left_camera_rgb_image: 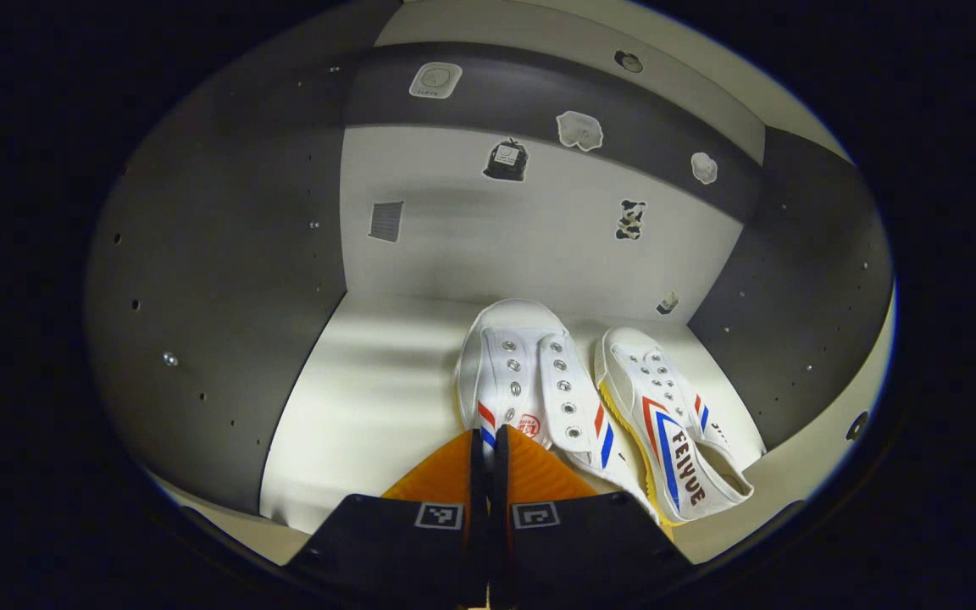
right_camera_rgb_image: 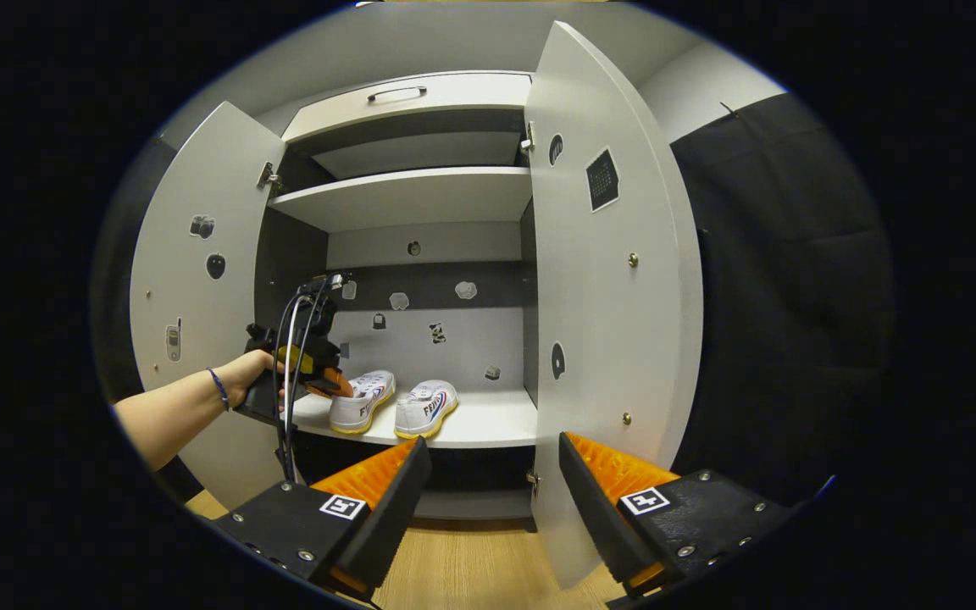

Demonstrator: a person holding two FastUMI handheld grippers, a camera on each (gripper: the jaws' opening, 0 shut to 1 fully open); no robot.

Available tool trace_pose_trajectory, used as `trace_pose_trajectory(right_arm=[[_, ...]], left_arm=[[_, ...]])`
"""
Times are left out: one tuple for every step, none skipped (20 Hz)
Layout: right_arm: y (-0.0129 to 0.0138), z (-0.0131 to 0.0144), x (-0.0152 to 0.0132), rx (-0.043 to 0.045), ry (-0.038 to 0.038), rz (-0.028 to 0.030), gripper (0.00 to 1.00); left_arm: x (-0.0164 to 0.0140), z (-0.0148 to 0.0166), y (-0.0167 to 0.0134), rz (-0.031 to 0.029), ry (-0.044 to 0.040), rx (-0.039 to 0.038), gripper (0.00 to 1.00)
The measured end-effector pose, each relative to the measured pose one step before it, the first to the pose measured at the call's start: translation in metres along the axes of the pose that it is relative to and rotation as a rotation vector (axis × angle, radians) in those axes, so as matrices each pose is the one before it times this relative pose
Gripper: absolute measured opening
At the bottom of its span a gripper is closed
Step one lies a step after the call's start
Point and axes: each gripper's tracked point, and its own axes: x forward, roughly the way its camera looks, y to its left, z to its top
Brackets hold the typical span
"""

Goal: Grab one shoe with the right hand and put it into the shoe cabinet, grab the other shoe with the left hand and put it into the shoe cabinet; then close the right door with the right hand and the left door with the left hand.

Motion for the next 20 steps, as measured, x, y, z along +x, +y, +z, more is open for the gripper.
trace_pose_trajectory(right_arm=[[0.00063,0.00006,-0.00085,0.00495,0.0006,0.00276,0.93],[0.00071,0.00026,-0.00067,0.0037,0.00023,0.00206,0.93],[0.00078,0.00018,-0.00045,0.00153,0.00043,0.00179,0.93],[0.00099,0.00007,-0.00055,-0.00057,0.00083,0.00134,0.93],[0.0012,-0.00002,-0.00201,-0.00114,-0.00005,0.00187,0.93],[0.00152,0.00039,-0.00181,-0.00082,-0.00057,0.00463,0.93],[0.00098,0.0008,-0.00216,0.00017,-0.00208,0.00363,0.93],[0.00121,0.00132,-0.00161,0.001,-0.00218,0.00421,0.93],[0.00118,0.00132,-0.0016,0.00214,-0.00155,0.00346,0.93],[0.00079,0.00157,-0.00169,0.00275,-0.00161,0.00473,0.93],[0.00119,0.0017,-0.00273,0.00238,-0.00228,0.00494,0.93],[0.0008,0.00202,-0.00267,0.00088,-0.00254,0.00619,0.93],[0.00039,0.00175,-0.00322,-0.00082,-0.0039,0.0033,0.93],[-0.00049,0.00188,-0.00321,-0.0025,-0.00239,0.0017,0.93],[-0.00047,0.00155,-0.00332,-0.0045,-0.00176,0.0019,0.93],[0.00051,0.00024,-0.00598,-0.00487,-0.0017,0.00164,0.93],[-0.00208,0.0011,-0.00347,-0.00382,-0.00236,-0.00051,0.93],[-0.00201,0.00087,-0.00406,-0.00371,-0.00115,0.00002,0.93],[-0.00333,-0.00068,-0.00723,-0.00337,0.00075,-0.00141,0.93],[-0.00359,-0.00023,-0.00418,-0.00197,-0.0012,-0.00395,0.93]], left_arm=[[-0.00133,0.00062,0.00025,-0.001,-0.00249,0.00377,0.07],[-0.00044,-0.00074,0.00069,0.00089,-0.00036,0.00051,0.11],[-0.00387,0.0038,-0.00292,-0.00887,-0.01178,-0.00836,0.14],[-0.00402,0.00748,-0.0009,0.00482,-0.03889,-0.00252,0.28],[-0.00585,0.01157,0.00388,0.02504,-0.04139,0.01719,0.34],[-0.00935,0.00996,0.00045,0.01365,-0.03606,0.02922,0.36],[-0.0126,0.01038,-0.00231,0.00336,-0.03271,0.02895,0.43],[-0.01134,0.01048,-0.00271,0.00193,-0.03778,0.02184,0.43],[-0.01464,0.01247,-0.00445,-0.00129,-0.0394,0.01542,0.51],[-0.01196,0.00999,-0.00214,-0.00081,-0.03598,0.01516,0.68],[-0.01331,0.01176,-0.00278,-0.00207,-0.03455,0.0127,0.86],[-0.01228,0.00773,-0.00145,0.00448,-0.0282,0.01015,0.84],[-0.0122,0.00624,0.00222,0.01807,-0.02423,0.00685,0.83],[-0.01404,0.00698,0.00138,0.0107,-0.02736,0.00722,0.83],[-0.01443,0.00655,0.0003,0.00217,-0.02155,0.00631,0.85],[-0.01656,0.00626,-0.00051,0.005,-0.02511,0.01142,0.9],[-0.01585,0.00569,-0.00006,0.00466,-0.02732,0.00727,0.96],[-0.01478,0.00761,-0.00042,0.00901,-0.03101,0.00526,1.0],[-0.01754,0.00736,-0.00065,0.00422,-0.03171,0.00863,0.99],[-0.01596,0.00641,-0.0008,0.00254,-0.02692,0.00833,0.99]])
